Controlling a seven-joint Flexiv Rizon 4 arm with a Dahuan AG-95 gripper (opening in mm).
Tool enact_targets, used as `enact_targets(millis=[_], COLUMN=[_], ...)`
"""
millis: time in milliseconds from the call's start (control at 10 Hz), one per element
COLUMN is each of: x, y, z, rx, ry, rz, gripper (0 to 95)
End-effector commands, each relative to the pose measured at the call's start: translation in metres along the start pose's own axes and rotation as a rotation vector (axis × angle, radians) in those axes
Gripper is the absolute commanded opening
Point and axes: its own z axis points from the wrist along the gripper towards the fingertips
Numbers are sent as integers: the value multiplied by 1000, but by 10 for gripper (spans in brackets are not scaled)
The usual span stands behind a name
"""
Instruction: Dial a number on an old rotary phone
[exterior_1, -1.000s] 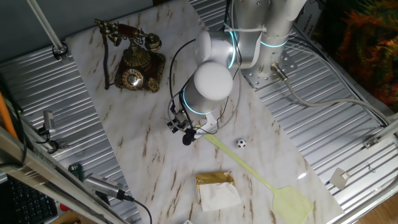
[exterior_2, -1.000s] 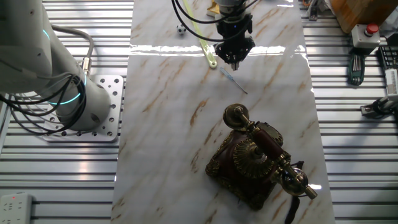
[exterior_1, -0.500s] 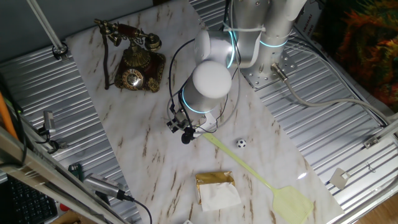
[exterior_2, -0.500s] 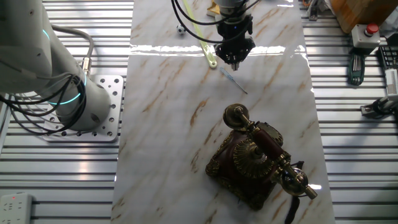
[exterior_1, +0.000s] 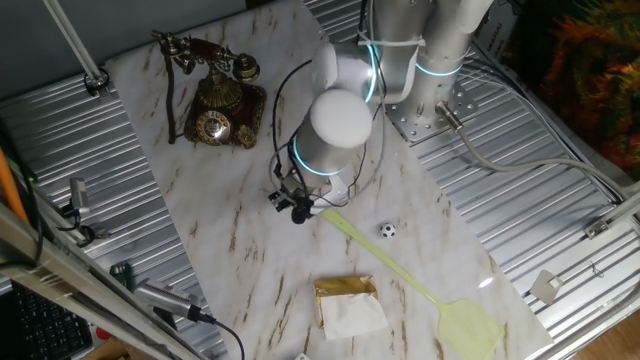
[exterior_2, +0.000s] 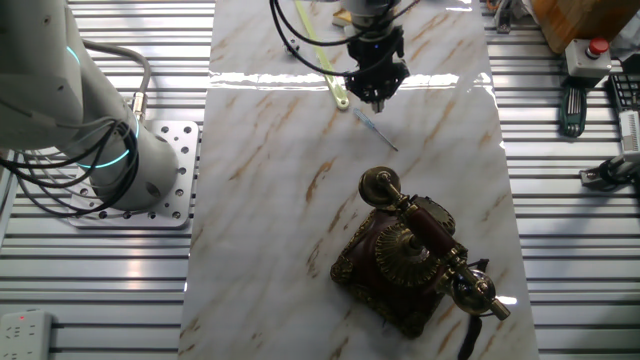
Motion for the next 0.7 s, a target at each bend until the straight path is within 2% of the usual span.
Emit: enact_targets(millis=[100,200,400,700], x=[0,0,0,0], y=[-1,-1,-1,-1], z=[1,1,1,1], rx=[-75,-79,-127,-143], ry=[-22,-23,-70,-110], rz=[-160,-168,-261,-299], gripper=[0,0,0,0])
